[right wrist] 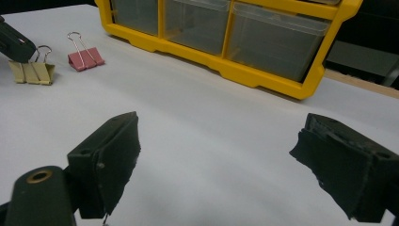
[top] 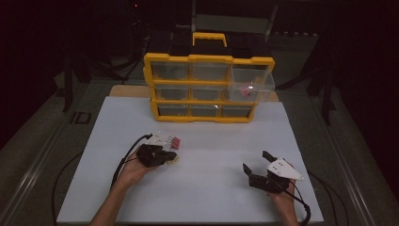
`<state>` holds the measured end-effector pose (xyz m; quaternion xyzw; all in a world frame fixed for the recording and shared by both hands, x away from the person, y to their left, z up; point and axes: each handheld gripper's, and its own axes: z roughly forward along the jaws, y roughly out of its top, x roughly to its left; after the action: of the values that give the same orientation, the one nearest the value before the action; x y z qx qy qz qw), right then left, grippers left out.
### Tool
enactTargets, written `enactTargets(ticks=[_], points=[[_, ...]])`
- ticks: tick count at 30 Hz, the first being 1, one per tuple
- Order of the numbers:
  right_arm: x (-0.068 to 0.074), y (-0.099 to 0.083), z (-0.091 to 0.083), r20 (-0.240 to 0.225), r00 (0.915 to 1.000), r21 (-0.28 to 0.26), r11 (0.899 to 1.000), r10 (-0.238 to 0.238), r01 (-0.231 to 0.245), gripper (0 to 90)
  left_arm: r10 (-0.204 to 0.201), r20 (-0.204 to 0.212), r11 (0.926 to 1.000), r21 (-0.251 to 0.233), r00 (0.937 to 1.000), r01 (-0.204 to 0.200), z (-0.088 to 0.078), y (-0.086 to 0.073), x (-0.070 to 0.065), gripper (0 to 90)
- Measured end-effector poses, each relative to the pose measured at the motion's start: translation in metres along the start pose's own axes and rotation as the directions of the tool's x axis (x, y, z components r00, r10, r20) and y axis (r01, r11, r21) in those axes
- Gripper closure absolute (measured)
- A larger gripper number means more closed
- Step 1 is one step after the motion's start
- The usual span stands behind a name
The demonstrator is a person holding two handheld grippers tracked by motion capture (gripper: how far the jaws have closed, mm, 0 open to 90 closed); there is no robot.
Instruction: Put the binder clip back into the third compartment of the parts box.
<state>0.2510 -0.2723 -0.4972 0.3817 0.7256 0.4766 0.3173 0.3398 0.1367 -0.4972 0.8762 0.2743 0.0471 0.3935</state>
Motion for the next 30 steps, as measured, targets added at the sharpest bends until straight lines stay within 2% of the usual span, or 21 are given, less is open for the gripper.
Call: enactTargets(ticks=[19, 30], points=[[0.0003, -0.0001, 0.0005, -0.002, 1.0, 0.0, 1.0, -0.002, 0.002, 12.4, 0.007, -0.001, 1.0, -0.003, 1.0, -0.007, 0.0002, 0.0, -0.0034, 88.9], [0.0007, -0.0004, 0.0016, -0.003, 1.0, 0.003, 1.0, -0.002, 0.002, 12.4, 0.001, -0.009, 0.9999, -0.016, 1.0, -0.001, -0.0056, 0.0019, -0.0019, 88.7]])
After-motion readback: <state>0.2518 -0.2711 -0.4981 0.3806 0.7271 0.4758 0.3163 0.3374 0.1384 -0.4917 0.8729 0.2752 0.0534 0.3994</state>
